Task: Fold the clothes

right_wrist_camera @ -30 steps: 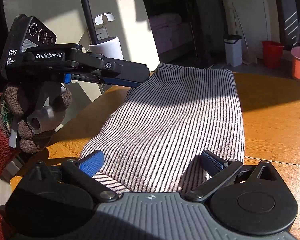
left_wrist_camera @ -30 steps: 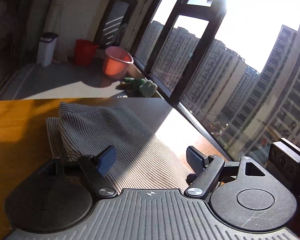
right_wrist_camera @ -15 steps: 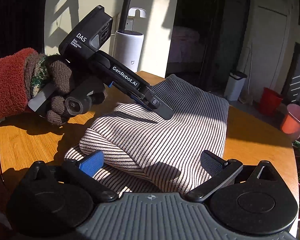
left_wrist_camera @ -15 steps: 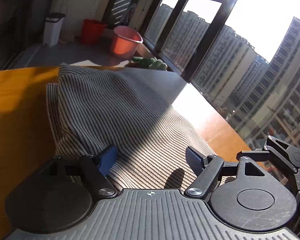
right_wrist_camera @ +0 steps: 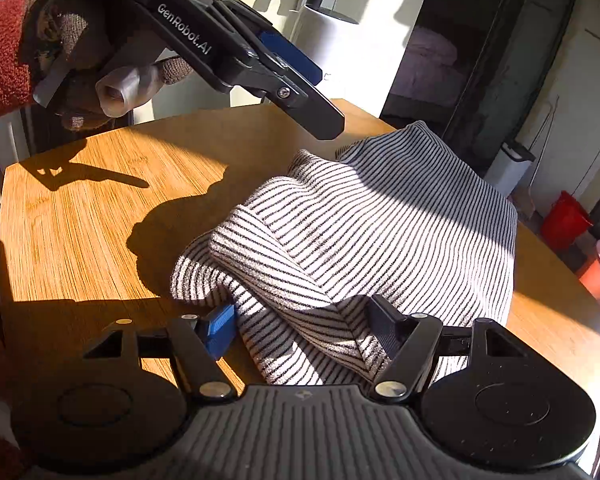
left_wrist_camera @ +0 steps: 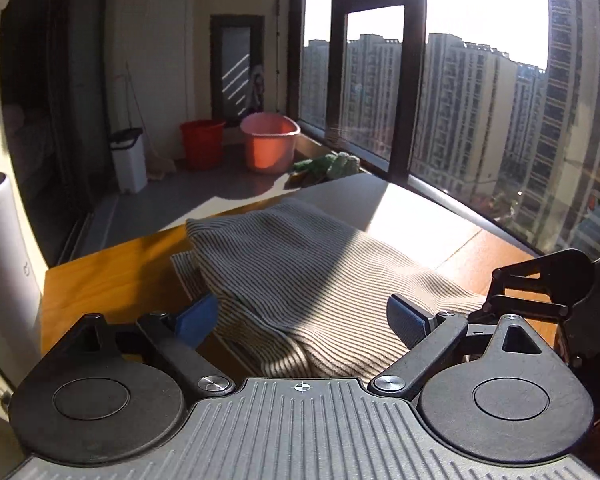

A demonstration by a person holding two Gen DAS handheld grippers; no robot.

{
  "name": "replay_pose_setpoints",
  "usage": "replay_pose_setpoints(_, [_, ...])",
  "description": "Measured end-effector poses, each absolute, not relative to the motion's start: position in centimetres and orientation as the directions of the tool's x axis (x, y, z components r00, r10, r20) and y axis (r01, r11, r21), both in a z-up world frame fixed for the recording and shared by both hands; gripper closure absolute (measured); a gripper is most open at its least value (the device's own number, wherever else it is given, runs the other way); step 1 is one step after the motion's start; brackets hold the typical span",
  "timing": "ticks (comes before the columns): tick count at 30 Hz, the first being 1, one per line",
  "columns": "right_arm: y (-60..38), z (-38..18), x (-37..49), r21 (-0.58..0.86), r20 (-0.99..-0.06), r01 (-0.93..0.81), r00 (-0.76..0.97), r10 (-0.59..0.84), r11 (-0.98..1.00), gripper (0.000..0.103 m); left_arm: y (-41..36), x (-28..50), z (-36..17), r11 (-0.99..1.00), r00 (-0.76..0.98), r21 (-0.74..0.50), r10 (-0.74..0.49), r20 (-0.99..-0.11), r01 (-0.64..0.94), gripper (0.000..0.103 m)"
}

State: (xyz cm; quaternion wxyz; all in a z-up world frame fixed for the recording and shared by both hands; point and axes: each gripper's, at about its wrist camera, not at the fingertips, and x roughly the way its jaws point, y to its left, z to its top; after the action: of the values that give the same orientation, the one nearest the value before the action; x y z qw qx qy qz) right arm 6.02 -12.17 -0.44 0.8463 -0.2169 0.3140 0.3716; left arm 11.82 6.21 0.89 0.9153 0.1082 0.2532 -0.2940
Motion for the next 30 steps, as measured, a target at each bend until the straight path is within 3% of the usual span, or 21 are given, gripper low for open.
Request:
replay_pose_setpoints(4, [-14.6,0.7,9.5,0.188,-0.689,-0.687,0.418,0.593,0.702,0.032,5.4,7.5,0.2,0.681,0.653,0.198,-0.516,-0.554,0.706,0.004])
replay_pose_setpoints(7, [-15.3,0.7,10.3,0.260,-0.684,-0.660,0.389,0.617,0.704,0.032,3.6,4.1,-1.4,0.558,0.627,0.327,-0.514,-0.585,0.763,0.002])
replay_pose_setpoints(14, [-16.1,0.7,10.4,0.343,-0.668,-0.617,0.370,0.645,0.709,0.032,-2.1,3.8,-6.3,0.401,0.710,0.586,-0.415,-0.569,0.704,0.002])
replay_pose_setpoints(18, [-15.7,1.1,9.4,0.267,-0.671,-0.655,0.400,0.624,0.707,0.032,-4.5,5.3,-7.9,0.395,0.769,0.664,-0.397,-0.500,0.635,0.002])
replay_pose_setpoints(19, [-15.6,1.5,8.8,0.221,-0.671,-0.672,0.421,0.611,0.707,0.032,-4.8,5.5,-8.0,0.396,0.765,0.657,-0.405,-0.501,0.641,0.004])
replay_pose_setpoints(21, [-15.5,2.5,6.8,0.087,-0.648,-0.722,0.482,0.589,0.686,0.031,-4.8,5.8,-7.7,0.415,0.719,0.588,-0.428,-0.548,0.695,0.021])
replay_pose_setpoints(22, [-15.4,2.8,5.6,0.000,-0.631,-0.738,0.524,0.572,0.675,0.025,-4.8,6.0,-7.5,0.425,0.692,0.546,-0.440,-0.572,0.722,0.030])
replay_pose_setpoints(26, [-13.7,1.8,1.8,-0.431,-0.560,-0.706,0.697,0.447,0.562,0.019,-2.2,9.1,-5.9,0.582,0.564,0.218,-0.518,-0.643,0.783,0.032])
replay_pose_setpoints(30, [-11.4,-1.1,2.5,-0.605,-0.508,-0.634,0.774,0.379,0.483,0.019,1.4,13.1,-4.3,0.659,0.463,-0.124,-0.637,-0.616,0.742,0.035])
